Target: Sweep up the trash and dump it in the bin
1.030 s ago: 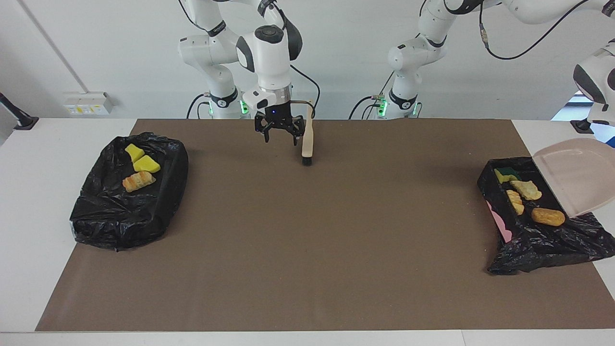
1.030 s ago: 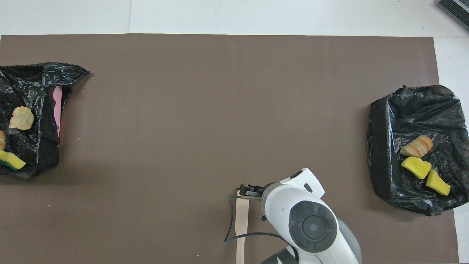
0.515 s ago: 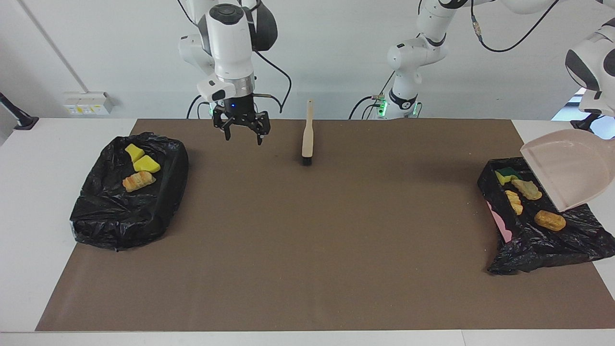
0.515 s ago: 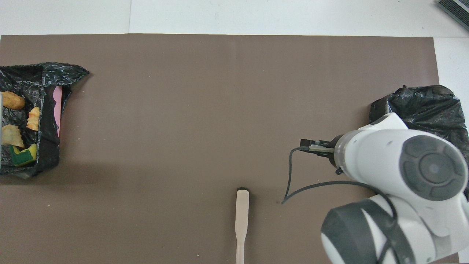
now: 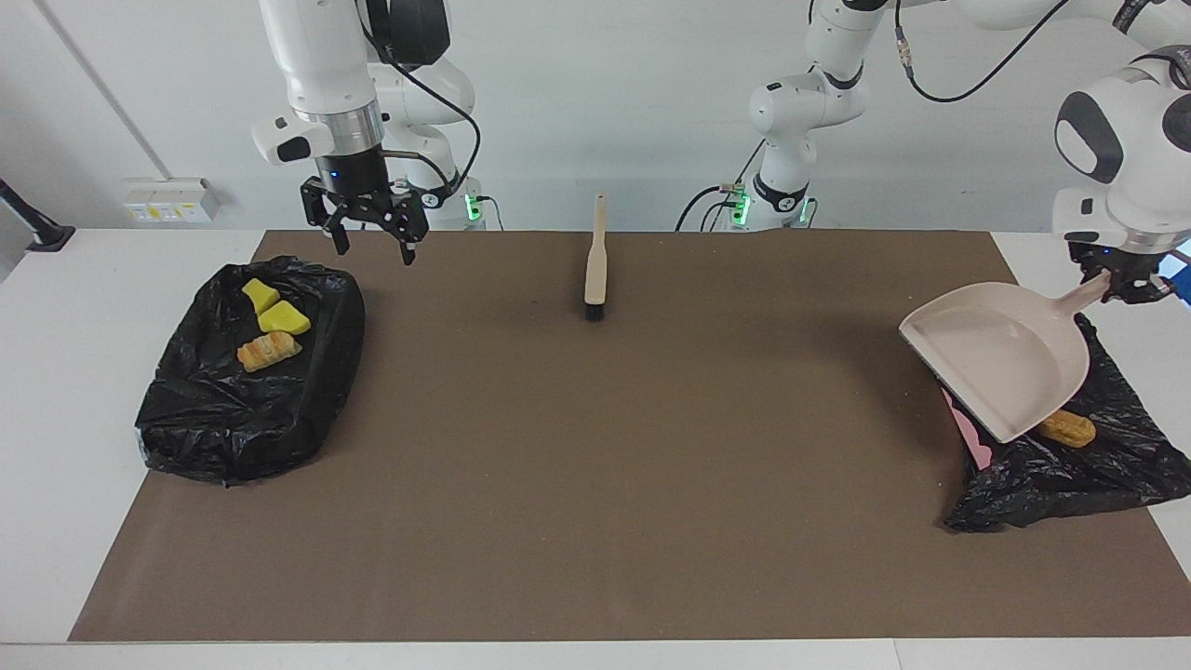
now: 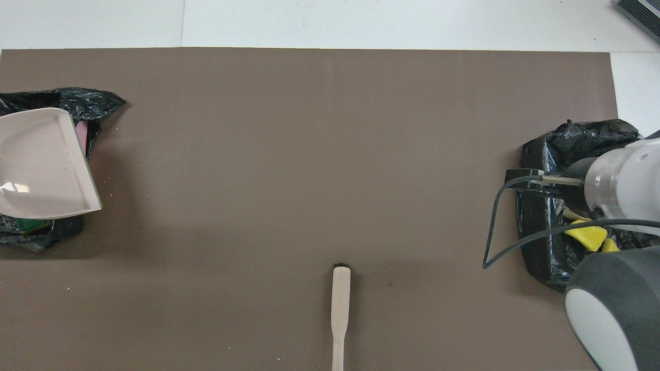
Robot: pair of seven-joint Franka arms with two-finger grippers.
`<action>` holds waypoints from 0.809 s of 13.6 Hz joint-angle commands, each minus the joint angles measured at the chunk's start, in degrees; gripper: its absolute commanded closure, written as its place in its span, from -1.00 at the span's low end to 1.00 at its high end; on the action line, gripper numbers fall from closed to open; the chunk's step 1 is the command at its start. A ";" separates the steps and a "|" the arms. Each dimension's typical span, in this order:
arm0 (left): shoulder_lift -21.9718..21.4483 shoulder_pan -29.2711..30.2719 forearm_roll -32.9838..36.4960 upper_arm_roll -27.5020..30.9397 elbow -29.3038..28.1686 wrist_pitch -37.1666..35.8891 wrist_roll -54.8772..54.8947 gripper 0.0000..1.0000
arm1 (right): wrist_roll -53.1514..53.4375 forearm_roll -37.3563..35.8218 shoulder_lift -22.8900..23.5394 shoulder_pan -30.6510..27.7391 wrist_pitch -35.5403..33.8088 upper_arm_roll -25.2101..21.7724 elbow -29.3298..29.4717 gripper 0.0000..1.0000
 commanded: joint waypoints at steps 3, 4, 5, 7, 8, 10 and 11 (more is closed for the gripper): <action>-5.03 -10.54 -7.82 0.62 -10.87 1.51 -28.69 1.00 | -11.03 1.22 2.83 -0.41 -8.34 -6.20 8.72 -1.00; -4.86 -14.05 -8.62 0.62 -11.93 1.78 -35.28 1.00 | -11.04 3.32 3.97 -0.68 -8.61 -6.37 9.95 -1.00; -4.16 -17.21 -9.23 0.62 -12.46 2.21 -42.04 1.00 | -11.13 3.60 4.85 -0.94 -8.61 -6.81 11.27 -1.00; -2.40 -23.19 -12.47 0.62 -13.17 3.97 -56.54 1.00 | -11.13 4.48 5.30 -2.52 -8.09 -7.08 11.54 -1.00; -1.96 -25.75 -13.62 0.62 -13.95 4.85 -61.83 1.00 | -11.21 4.66 5.30 -3.23 -8.00 -6.73 11.54 -1.00; -0.73 -30.58 -15.73 0.62 -14.05 7.74 -71.51 1.00 | -10.61 4.92 4.77 -3.14 -8.52 -6.73 10.85 -1.00; -0.03 -32.61 -17.57 0.71 -13.79 8.89 -75.64 1.00 | -10.60 4.75 4.60 -3.23 -8.61 -6.90 10.75 -1.00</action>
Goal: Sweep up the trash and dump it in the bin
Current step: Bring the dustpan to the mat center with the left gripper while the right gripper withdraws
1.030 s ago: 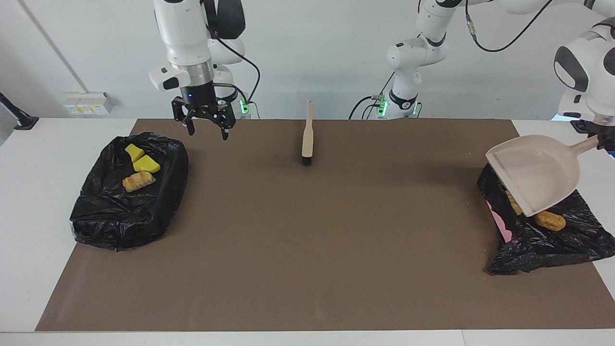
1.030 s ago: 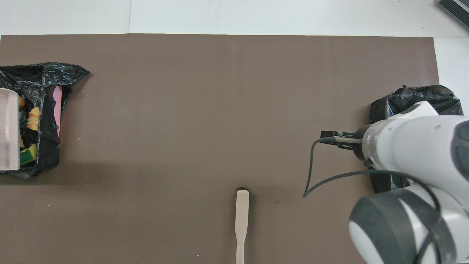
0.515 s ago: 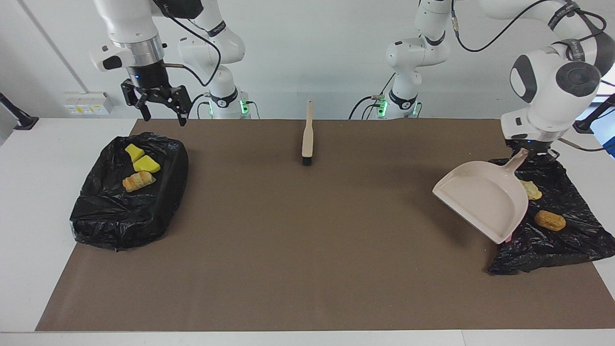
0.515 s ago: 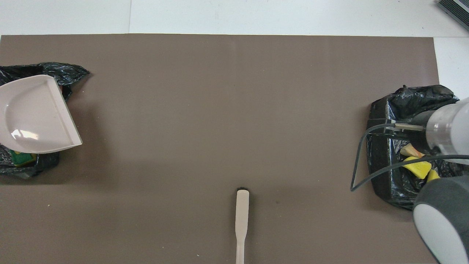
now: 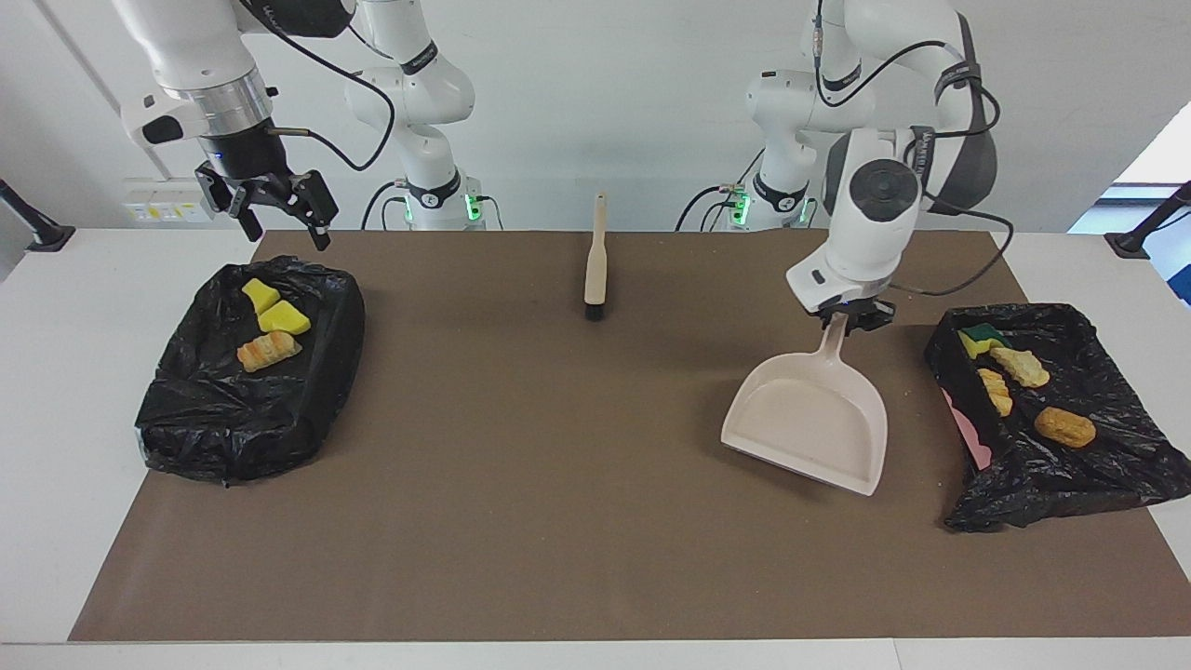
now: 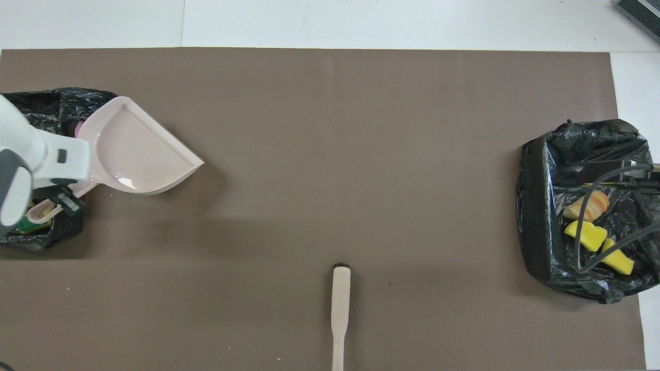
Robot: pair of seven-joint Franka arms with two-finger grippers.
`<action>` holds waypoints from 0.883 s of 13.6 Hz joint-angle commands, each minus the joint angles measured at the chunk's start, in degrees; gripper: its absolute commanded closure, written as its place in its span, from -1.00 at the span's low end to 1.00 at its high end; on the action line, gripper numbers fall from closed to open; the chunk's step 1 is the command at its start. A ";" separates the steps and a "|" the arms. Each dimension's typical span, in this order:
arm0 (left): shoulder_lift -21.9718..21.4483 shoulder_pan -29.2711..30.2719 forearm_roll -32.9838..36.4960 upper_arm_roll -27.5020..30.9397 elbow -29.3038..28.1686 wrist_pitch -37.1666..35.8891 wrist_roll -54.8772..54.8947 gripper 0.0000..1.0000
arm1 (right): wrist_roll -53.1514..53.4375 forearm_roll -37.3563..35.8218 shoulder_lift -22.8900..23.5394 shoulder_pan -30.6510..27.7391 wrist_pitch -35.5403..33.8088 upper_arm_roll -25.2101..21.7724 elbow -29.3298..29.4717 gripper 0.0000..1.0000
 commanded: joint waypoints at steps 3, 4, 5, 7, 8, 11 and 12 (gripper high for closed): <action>2.35 -9.25 -4.00 1.45 1.37 5.09 -15.20 1.00 | -1.46 0.20 0.01 -0.74 -3.20 -0.04 1.94 -1.00; 3.23 -9.61 -4.09 1.45 2.25 5.88 -17.74 1.00 | -1.46 0.89 0.35 -0.74 -6.95 0.14 4.03 -1.00; 4.80 -11.36 -4.70 1.36 3.74 6.33 -20.64 1.00 | -1.46 0.99 0.62 -1.00 -8.04 0.14 4.84 -1.00; 8.32 -13.13 -6.37 1.45 7.87 6.42 -25.13 1.00 | -2.33 0.37 0.27 -0.91 -7.96 0.05 4.32 -1.00; 9.29 -13.31 -8.03 1.45 9.63 6.42 -26.54 1.00 | -2.25 0.37 0.18 -0.91 -7.87 0.05 4.05 -1.00; 11.05 -16.28 -9.28 1.36 11.31 6.86 -27.88 1.00 | -3.21 -0.24 -0.17 -0.82 -6.03 0.14 3.09 -1.00; 11.84 -16.73 -9.36 1.36 12.18 7.12 -27.88 1.00 | -4.26 -0.24 -0.17 -0.83 -6.46 0.05 3.17 -1.00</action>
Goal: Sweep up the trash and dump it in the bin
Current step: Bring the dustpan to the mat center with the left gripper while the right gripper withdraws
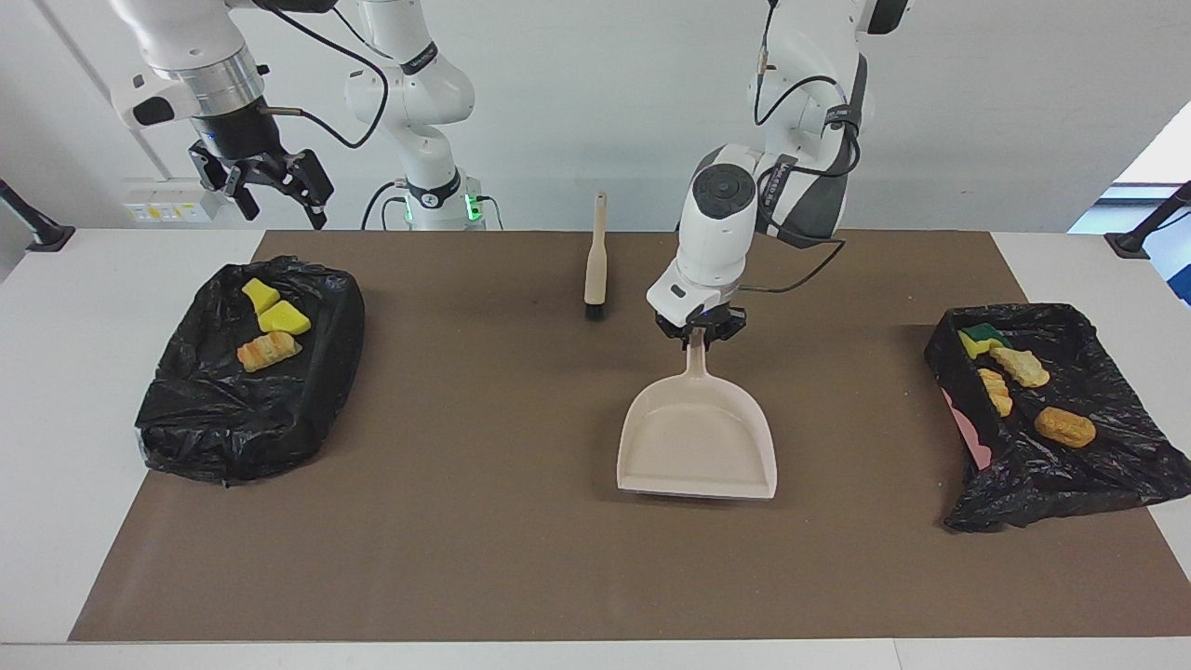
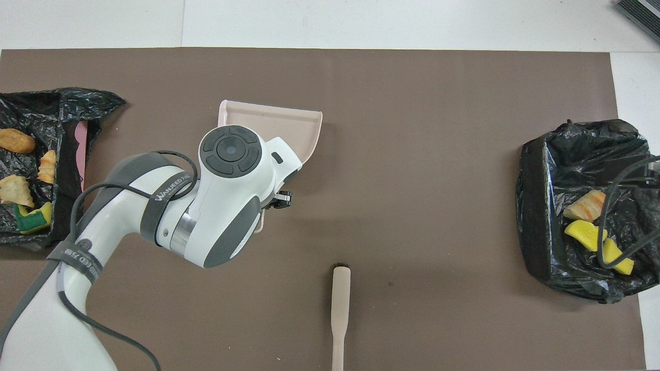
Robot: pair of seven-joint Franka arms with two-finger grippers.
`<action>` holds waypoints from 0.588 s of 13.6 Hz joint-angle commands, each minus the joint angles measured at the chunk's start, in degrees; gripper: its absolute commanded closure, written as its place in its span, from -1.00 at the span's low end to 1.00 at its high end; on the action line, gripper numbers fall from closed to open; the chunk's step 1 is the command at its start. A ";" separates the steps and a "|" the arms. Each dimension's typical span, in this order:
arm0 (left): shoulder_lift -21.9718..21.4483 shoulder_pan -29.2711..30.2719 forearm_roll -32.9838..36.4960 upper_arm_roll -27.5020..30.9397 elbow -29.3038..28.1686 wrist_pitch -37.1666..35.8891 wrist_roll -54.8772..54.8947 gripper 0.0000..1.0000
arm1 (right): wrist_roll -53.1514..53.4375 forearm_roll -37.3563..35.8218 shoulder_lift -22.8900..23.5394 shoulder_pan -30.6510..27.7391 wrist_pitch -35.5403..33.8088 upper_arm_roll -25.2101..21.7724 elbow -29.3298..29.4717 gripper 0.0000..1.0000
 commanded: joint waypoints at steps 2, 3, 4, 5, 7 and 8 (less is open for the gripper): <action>3.88 -2.58 -0.91 1.19 4.21 0.74 -2.52 1.00 | -6.37 -0.49 -0.35 -0.73 -1.40 0.00 0.21 -1.00; 5.19 -2.67 -0.91 1.11 4.82 2.05 -3.23 1.00 | -6.82 0.11 -0.44 -0.73 -1.76 0.00 0.30 -1.00; 7.29 -3.10 -0.91 1.11 6.74 3.02 -4.36 1.00 | -6.39 -0.06 -0.52 -0.73 -1.42 0.18 0.30 -1.00; 9.75 -3.98 -0.91 1.11 9.20 2.86 -6.12 1.00 | -6.30 -0.23 -0.52 -0.73 -0.54 0.27 0.30 -1.00; 12.49 -4.25 -0.91 1.11 11.67 3.20 -8.85 1.00 | -6.65 0.56 -0.61 -0.73 -0.70 0.00 0.21 -1.00; 12.76 -4.34 -1.09 1.02 11.86 3.73 -9.29 1.00 | -6.74 0.64 -0.61 -0.73 -0.71 0.35 0.21 -1.00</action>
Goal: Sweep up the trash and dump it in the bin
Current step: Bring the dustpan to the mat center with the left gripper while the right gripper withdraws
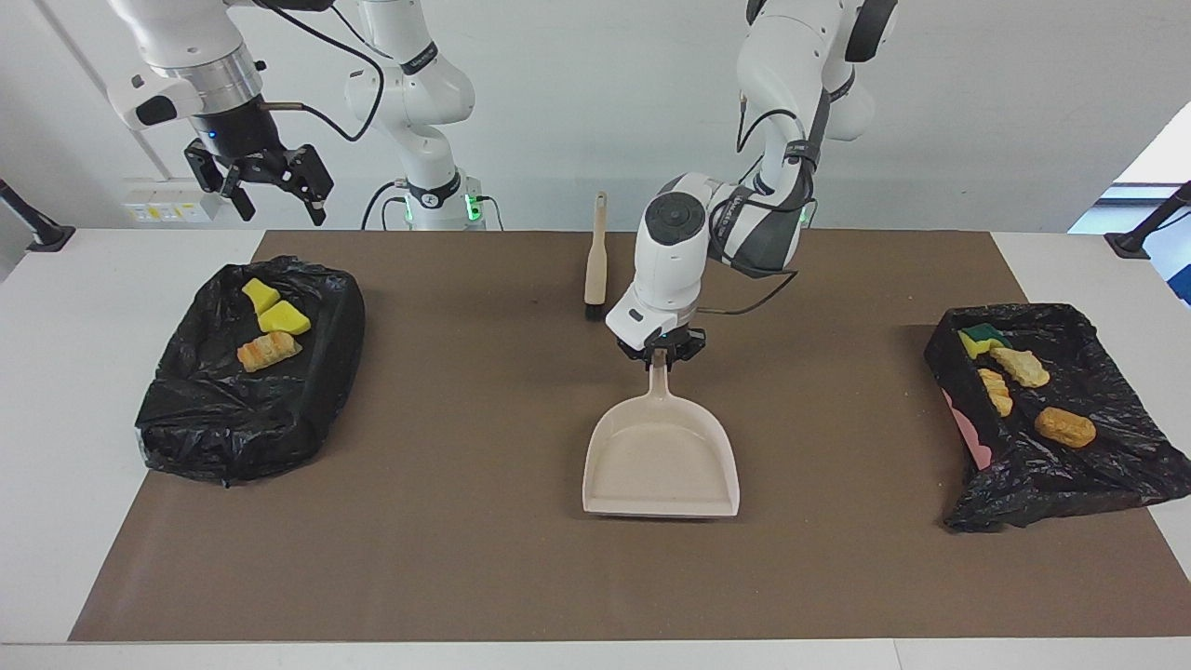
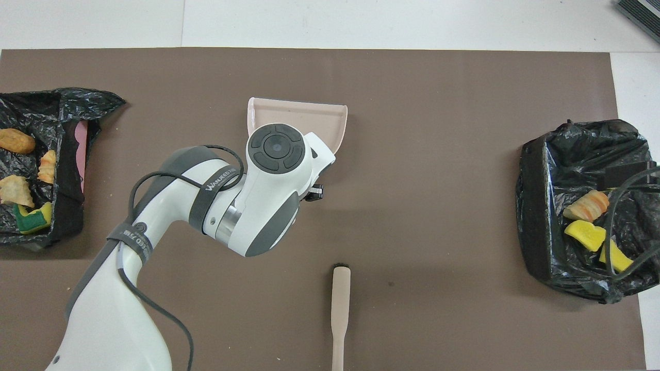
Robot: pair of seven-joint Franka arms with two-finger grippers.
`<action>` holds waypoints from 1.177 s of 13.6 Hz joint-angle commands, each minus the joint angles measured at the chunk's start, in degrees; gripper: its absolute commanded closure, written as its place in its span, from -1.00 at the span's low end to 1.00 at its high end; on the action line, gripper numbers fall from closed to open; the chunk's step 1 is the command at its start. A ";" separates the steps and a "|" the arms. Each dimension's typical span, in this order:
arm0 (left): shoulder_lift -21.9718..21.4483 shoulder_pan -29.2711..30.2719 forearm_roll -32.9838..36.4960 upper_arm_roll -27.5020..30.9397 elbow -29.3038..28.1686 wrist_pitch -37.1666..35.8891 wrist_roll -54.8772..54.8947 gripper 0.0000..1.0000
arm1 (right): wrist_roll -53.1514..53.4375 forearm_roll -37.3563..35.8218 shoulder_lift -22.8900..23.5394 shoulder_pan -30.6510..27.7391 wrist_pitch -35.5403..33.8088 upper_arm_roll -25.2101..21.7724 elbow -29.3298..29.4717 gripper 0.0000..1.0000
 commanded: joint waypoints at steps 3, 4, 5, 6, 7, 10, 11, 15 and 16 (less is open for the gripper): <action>4.05 -4.81 -3.33 1.03 3.26 3.40 -2.92 1.00 | -1.97 0.85 -0.39 -0.46 -0.32 0.68 0.13 -1.00; 4.32 -5.00 -3.42 1.03 3.17 4.10 -4.23 1.00 | -1.97 0.85 -0.39 -0.46 -0.32 0.68 0.13 -1.00; 4.32 -5.00 -3.33 1.03 3.35 4.02 -5.11 0.89 | -1.97 0.85 -0.39 -0.46 -0.32 0.60 0.13 -1.00; 4.32 -4.92 -3.33 1.03 3.35 4.11 -5.38 0.45 | -1.97 0.85 -0.39 -0.46 -0.32 0.68 0.13 -1.00; 4.32 -4.92 -3.33 1.03 3.35 4.20 -5.39 0.01 | -1.97 0.85 -0.39 -0.46 -0.32 0.60 0.21 -1.00; 3.97 -4.22 -2.45 1.47 3.18 3.67 -5.21 -0.95 | -1.97 0.85 -0.39 -0.46 -0.32 0.60 0.13 -1.00; 3.10 -3.69 -1.75 1.64 2.83 3.06 -4.60 -0.98 | -1.97 0.85 -0.39 -0.46 -0.32 0.68 0.13 -1.00; -5.24 2.36 -1.13 1.82 -1.47 1.92 0.04 -1.00 | -2.05 0.85 -0.39 -0.46 -0.32 0.60 0.21 -1.00; -7.52 3.68 -1.13 1.91 -2.70 0.87 2.93 -1.00 | -2.05 0.85 -0.39 -0.46 -0.32 0.68 0.21 -1.00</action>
